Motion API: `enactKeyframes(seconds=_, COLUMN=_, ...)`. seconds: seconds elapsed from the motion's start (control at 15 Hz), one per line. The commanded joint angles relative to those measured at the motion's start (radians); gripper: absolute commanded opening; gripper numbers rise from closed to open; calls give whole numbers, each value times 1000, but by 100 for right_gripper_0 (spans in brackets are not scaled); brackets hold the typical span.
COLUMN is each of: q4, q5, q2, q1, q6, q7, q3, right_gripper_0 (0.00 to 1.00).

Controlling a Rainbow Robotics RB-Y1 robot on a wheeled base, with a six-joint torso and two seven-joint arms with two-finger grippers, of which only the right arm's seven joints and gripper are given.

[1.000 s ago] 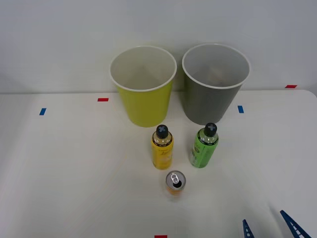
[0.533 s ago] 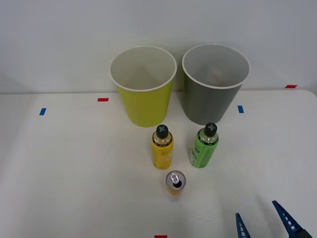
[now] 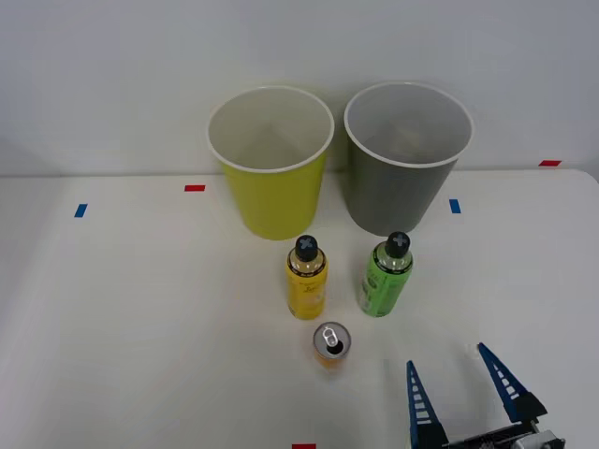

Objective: Put cans in the gray bin, plastic bottles in the light green bin

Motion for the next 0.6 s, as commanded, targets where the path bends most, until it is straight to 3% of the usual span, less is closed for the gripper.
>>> enactKeyframes(seconds=0.07, q4=-2, q5=-32, q2=-1, q1=-45, q6=40, q7=15, q3=28, right_gripper_0=100)
enactKeyframes(seconds=0.4, q4=-2, q5=-43, q2=-2, q1=-108, q6=130, q7=-9, q3=40, right_gripper_0=100)
enactKeyframes(seconds=0.6, q4=-2, q5=-52, q2=-13, q1=-189, q6=230, q7=-28, q3=86, right_gripper_0=100)
